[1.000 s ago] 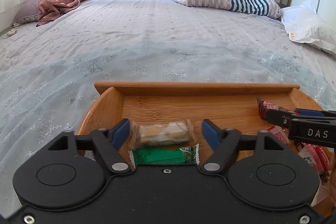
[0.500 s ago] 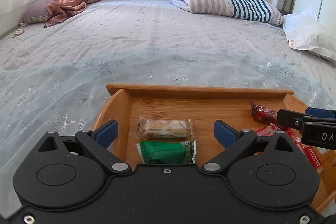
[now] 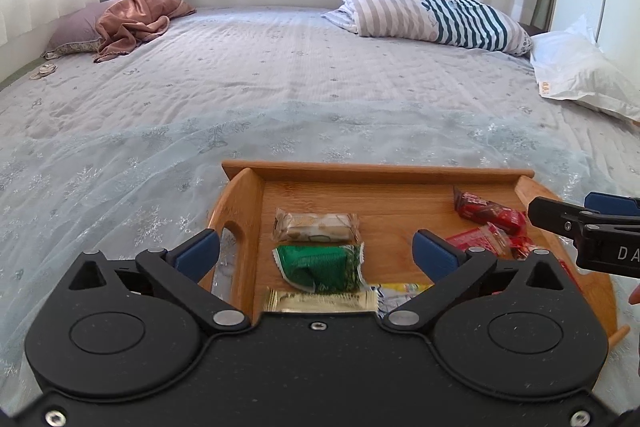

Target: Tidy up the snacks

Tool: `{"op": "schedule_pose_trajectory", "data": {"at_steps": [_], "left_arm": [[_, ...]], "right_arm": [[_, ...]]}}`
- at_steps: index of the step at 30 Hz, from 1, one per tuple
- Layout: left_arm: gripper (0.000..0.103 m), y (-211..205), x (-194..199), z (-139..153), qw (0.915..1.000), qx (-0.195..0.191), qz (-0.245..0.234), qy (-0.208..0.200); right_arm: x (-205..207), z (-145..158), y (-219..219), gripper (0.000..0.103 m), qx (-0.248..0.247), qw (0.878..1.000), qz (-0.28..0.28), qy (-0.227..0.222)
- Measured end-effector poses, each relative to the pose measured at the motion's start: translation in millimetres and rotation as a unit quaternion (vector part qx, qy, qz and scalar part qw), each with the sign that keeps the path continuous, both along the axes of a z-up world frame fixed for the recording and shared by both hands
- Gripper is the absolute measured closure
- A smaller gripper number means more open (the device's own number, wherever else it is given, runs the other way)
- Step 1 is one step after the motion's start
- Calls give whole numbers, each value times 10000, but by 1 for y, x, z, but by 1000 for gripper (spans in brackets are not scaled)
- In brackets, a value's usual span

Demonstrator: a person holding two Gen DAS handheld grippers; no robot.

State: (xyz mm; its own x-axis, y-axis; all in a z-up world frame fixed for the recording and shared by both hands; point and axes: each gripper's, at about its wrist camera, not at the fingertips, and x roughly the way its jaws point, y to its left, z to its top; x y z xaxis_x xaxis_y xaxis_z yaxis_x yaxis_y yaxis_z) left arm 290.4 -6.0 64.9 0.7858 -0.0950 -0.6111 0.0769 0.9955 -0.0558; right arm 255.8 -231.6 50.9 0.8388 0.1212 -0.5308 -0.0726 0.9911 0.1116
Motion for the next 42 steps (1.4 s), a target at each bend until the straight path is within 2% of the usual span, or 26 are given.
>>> {"op": "schedule_pose_trajectory", "data": {"at_steps": [20,32,42], "left_arm": [[0,-14,-78,25,9995,42,-255,-184],[0,-20,-118,18,9993,-78,-291,-202],[0,-18,-137,9,9995,-55,-204,-239]], "right_arm": [[-64,19,-8,1,35,9993,27,-360],[-96,11,-1,0,-83,9988,117,-460],[-118,5,4,0,-163,9982,236,-534]]}}
